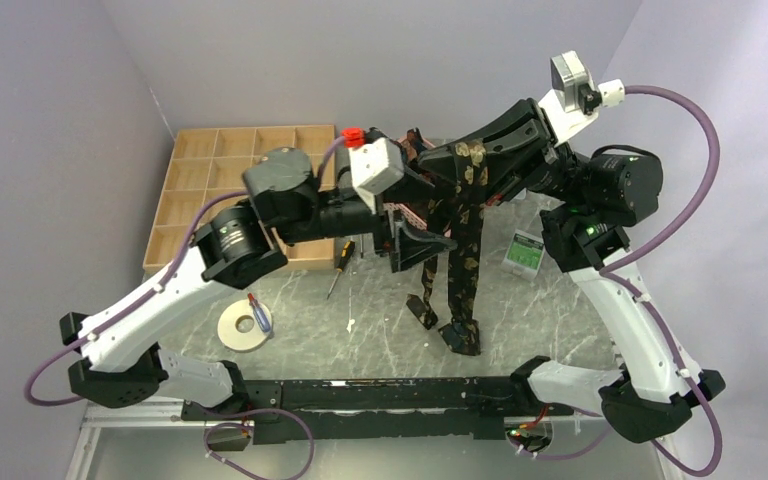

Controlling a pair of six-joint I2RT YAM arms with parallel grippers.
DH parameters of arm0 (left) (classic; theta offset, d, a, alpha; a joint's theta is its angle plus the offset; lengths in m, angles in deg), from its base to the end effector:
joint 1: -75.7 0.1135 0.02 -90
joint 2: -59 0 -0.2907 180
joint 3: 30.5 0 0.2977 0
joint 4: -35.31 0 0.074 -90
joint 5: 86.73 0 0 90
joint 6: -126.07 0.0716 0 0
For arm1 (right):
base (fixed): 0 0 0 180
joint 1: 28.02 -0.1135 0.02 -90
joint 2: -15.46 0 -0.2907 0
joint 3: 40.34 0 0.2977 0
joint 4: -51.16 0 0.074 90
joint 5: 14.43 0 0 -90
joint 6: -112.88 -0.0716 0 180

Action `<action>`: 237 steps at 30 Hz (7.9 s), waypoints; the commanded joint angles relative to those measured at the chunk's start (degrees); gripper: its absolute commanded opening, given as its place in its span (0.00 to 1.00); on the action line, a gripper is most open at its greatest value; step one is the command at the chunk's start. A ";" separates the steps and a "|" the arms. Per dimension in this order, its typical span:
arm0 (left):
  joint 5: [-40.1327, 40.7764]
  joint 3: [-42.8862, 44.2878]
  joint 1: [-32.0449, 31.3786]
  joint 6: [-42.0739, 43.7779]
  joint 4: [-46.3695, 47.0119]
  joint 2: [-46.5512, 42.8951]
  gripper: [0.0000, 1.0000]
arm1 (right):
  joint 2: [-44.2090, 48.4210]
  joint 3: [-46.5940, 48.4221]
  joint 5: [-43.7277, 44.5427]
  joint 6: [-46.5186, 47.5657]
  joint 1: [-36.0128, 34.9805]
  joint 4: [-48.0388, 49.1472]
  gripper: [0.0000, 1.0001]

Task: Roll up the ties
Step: Flatten out the tie at the center of the board.

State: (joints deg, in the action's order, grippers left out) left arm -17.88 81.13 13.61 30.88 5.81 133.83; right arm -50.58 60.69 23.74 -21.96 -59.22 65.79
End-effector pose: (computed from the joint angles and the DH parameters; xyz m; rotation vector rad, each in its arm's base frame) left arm 0.1279 -0.2966 0.5903 1.0203 1.1977 -1.2080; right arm 0.1611 0.1634 0.6399 -0.8687 0.8371 1.4980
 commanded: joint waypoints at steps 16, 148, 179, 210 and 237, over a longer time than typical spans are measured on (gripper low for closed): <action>10.40 -7.54 -0.10 8.61 7.68 -1.75 0.82 | 2.44 -2.19 -2.44 -5.52 0.19 7.64 0.00; 58.90 20.69 9.97 57.21 31.77 -1.22 0.03 | -12.26 -43.99 107.42 7.11 -50.81 -59.05 0.98; 48.55 -16.99 9.98 38.97 22.55 -19.07 0.03 | 7.79 -7.94 47.20 32.56 -24.84 -80.91 0.00; 83.18 -41.67 10.14 69.11 46.75 -26.16 0.03 | -9.75 -34.44 59.83 19.58 2.57 -51.08 0.94; 83.19 -41.78 10.24 55.98 31.17 -31.05 0.03 | 5.54 -55.97 88.75 -20.90 -24.71 -60.39 0.99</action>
State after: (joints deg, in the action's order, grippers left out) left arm 64.52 38.01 23.75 89.71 38.29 104.39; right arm -49.99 3.45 105.31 -35.75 -79.53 11.43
